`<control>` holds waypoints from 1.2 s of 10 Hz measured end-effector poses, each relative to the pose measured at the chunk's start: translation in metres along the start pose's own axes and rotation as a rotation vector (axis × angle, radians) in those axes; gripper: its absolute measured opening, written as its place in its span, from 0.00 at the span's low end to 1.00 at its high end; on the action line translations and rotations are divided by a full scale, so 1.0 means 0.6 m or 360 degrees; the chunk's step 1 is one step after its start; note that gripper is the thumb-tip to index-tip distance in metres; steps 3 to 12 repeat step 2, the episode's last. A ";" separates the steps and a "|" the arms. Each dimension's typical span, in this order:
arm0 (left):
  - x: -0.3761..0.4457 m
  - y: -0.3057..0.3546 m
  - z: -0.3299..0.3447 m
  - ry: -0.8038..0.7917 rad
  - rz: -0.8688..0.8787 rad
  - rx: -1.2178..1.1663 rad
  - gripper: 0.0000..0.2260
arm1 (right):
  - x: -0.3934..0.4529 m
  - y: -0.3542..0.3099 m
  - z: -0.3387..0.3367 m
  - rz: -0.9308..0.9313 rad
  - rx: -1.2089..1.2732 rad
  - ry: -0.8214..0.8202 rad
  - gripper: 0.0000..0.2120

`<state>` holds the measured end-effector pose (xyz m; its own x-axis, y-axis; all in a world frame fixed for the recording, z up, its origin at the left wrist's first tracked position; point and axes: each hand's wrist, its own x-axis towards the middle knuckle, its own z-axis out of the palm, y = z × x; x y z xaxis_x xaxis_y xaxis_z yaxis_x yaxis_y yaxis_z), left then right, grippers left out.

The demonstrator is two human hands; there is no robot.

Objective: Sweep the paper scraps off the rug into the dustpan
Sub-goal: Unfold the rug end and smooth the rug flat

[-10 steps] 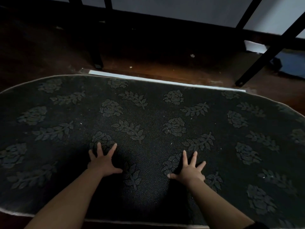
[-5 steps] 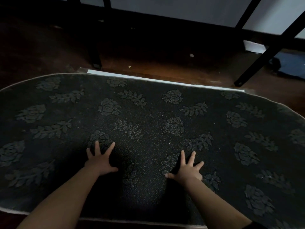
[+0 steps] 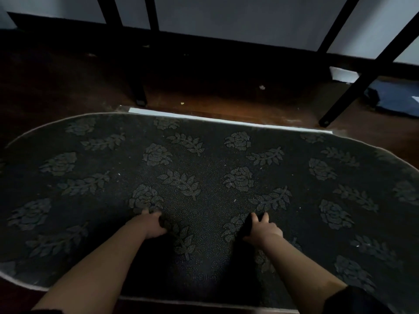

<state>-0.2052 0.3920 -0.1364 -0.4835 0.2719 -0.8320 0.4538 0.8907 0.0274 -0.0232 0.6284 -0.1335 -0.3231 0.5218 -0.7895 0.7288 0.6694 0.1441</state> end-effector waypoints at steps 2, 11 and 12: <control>-0.080 0.031 -0.062 0.0040 0.0088 0.0089 0.25 | -0.065 0.010 -0.083 -0.0126 -0.0038 0.0036 0.23; -0.080 0.031 -0.062 0.0040 0.0088 0.0089 0.25 | -0.065 0.010 -0.083 -0.0126 -0.0038 0.0036 0.23; -0.080 0.031 -0.062 0.0040 0.0088 0.0089 0.25 | -0.065 0.010 -0.083 -0.0126 -0.0038 0.0036 0.23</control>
